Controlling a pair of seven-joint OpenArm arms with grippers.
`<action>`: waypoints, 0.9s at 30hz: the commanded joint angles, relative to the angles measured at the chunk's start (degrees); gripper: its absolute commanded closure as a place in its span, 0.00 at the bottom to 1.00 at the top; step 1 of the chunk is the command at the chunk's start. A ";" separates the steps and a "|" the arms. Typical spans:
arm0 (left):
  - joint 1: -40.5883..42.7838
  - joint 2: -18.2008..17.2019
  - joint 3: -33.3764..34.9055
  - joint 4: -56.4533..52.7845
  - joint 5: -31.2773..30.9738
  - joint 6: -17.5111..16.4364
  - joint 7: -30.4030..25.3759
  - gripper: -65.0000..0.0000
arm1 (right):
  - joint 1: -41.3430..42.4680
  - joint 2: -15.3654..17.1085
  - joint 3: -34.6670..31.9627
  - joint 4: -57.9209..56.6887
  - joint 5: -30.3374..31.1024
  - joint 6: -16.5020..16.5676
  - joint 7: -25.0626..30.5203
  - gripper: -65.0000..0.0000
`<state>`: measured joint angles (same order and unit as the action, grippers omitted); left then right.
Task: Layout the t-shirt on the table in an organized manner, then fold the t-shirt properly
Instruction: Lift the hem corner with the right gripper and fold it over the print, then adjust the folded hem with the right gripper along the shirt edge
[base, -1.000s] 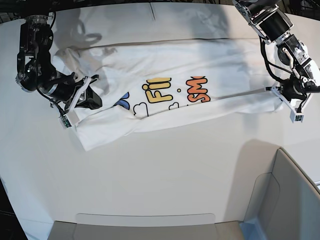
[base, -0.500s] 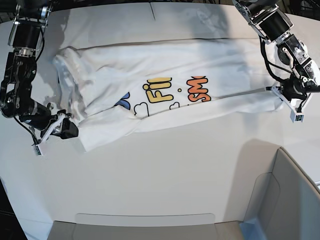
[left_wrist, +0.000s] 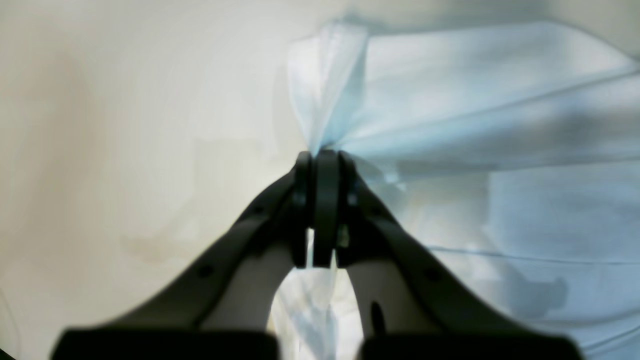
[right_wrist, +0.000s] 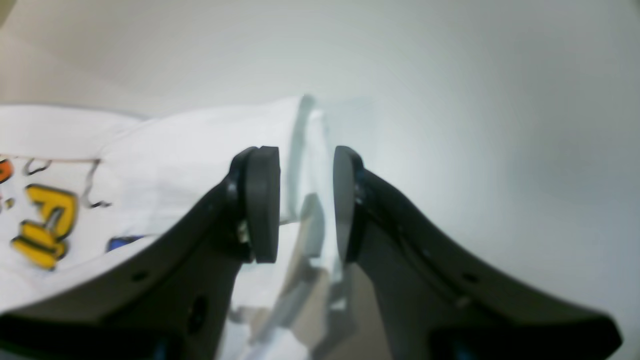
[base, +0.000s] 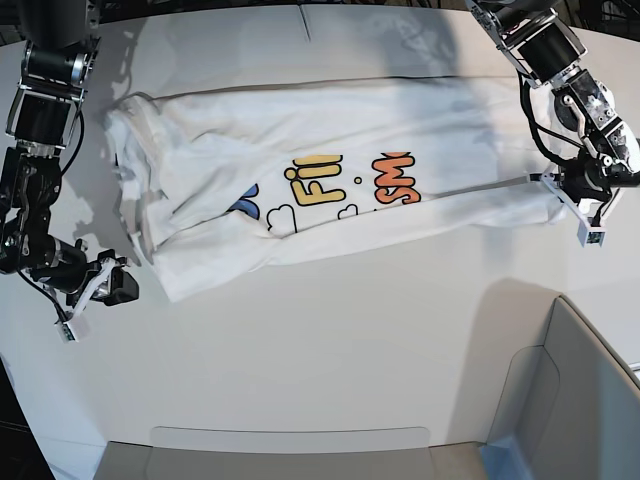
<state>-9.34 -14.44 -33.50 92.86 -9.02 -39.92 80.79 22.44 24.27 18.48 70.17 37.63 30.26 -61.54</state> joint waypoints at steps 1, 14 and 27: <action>-0.99 -0.73 1.36 0.90 -0.52 -0.08 -0.79 1.00 | 1.78 1.00 0.03 -0.59 -0.13 0.82 0.57 0.71; -1.07 -0.20 4.26 0.90 -0.52 -0.08 -0.79 1.00 | 1.78 -2.51 -0.24 -4.11 -2.95 7.32 0.40 0.71; -1.07 -0.03 4.26 0.90 -0.52 -0.08 -0.79 1.00 | 1.61 -5.15 -5.78 -7.45 -3.21 9.17 3.65 0.71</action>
<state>-9.37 -13.63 -29.04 92.86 -9.23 -39.92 80.58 22.31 18.48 12.60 61.69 33.01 38.54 -59.33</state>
